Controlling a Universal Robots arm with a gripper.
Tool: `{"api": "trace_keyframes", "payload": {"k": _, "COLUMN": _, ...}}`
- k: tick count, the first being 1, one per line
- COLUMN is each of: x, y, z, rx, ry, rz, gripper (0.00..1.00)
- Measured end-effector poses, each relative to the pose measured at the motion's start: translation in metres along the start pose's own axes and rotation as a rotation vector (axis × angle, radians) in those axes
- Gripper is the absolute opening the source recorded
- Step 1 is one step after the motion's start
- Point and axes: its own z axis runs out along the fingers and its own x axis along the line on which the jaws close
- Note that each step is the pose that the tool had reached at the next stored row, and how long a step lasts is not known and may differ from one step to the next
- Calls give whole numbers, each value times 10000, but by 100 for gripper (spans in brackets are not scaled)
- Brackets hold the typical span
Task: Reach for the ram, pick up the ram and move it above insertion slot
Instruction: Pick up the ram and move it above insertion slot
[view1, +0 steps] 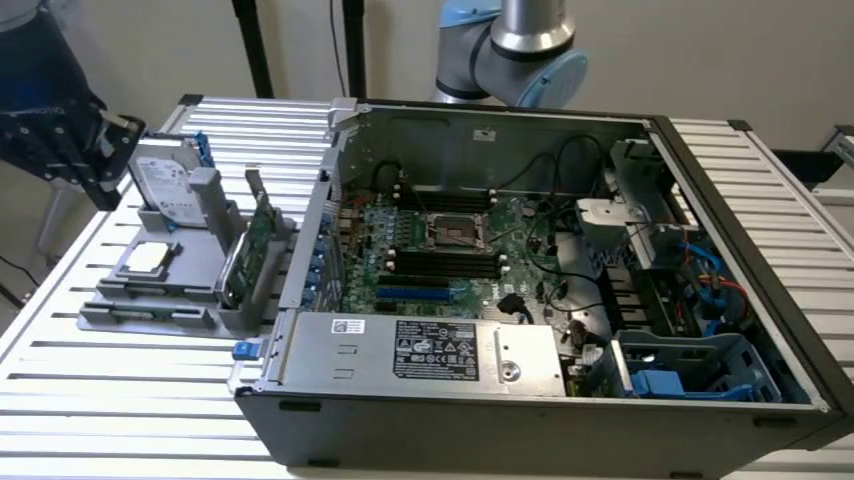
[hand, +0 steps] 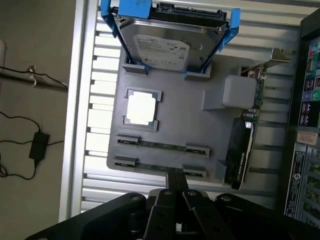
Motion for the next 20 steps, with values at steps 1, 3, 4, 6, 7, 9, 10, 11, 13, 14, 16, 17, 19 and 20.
{"api": "trace_keyframes", "payload": {"k": 1, "x": 0, "y": 0, "z": 0, "rx": 1, "ry": 7, "rz": -181, "gripper": 11}}
{"api": "trace_keyframes", "payload": {"k": 3, "x": 0, "y": 0, "z": 0, "rx": 2, "ry": 19, "rz": -546, "gripper": 11}}
{"api": "trace_keyframes", "payload": {"k": 4, "x": 0, "y": 0, "z": 0, "rx": 3, "ry": 25, "rz": -725, "gripper": 11}}
{"api": "trace_keyframes", "payload": {"k": 6, "x": 0, "y": 0, "z": 0, "rx": 4, "ry": 38, "rz": -1090, "gripper": 11}}
{"api": "trace_keyframes", "payload": {"k": 7, "x": 0, "y": 0, "z": 0, "rx": 5, "ry": 44, "rz": -1269, "gripper": 11}}
{"api": "trace_keyframes", "payload": {"k": 9, "x": 0, "y": 0, "z": 0, "rx": 6, "ry": 58, "rz": -1639, "gripper": 11}}
{"api": "trace_keyframes", "payload": {"k": 10, "x": 0, "y": 0, "z": 0, "rx": 7, "ry": 64, "rz": -1820, "gripper": 11}}
{"api": "trace_keyframes", "payload": {"k": 11, "x": 0, "y": 0, "z": 0, "rx": 7, "ry": 71, "rz": -2000, "gripper": 11}}
{"api": "trace_keyframes", "payload": {"k": 13, "x": 0, "y": 0, "z": 0, "rx": 9, "ry": 85, "rz": -2365, "gripper": 11}}
{"api": "trace_keyframes", "payload": {"k": 14, "x": 0, "y": 0, "z": 0, "rx": 9, "ry": 92, "rz": -2543, "gripper": 11}}
{"api": "trace_keyframes", "payload": {"k": 16, "x": 0, "y": 0, "z": -4, "rx": 10, "ry": 105, "rz": -2903, "gripper": 11}}
{"api": "trace_keyframes", "payload": {"k": 17, "x": -1, "y": 0, "z": -7, "rx": 11, "ry": 111, "rz": -3084, "gripper": 11}}
{"api": "trace_keyframes", "payload": {"k": 19, "x": 0, "y": 1, "z": -14, "rx": 12, "ry": 126, "rz": -3459, "gripper": 11}}
{"api": "trace_keyframes", "payload": {"k": 20, "x": 0, "y": 0, "z": -17, "rx": 13, "ry": 134, "rz": -3640, "gripper": 11}}
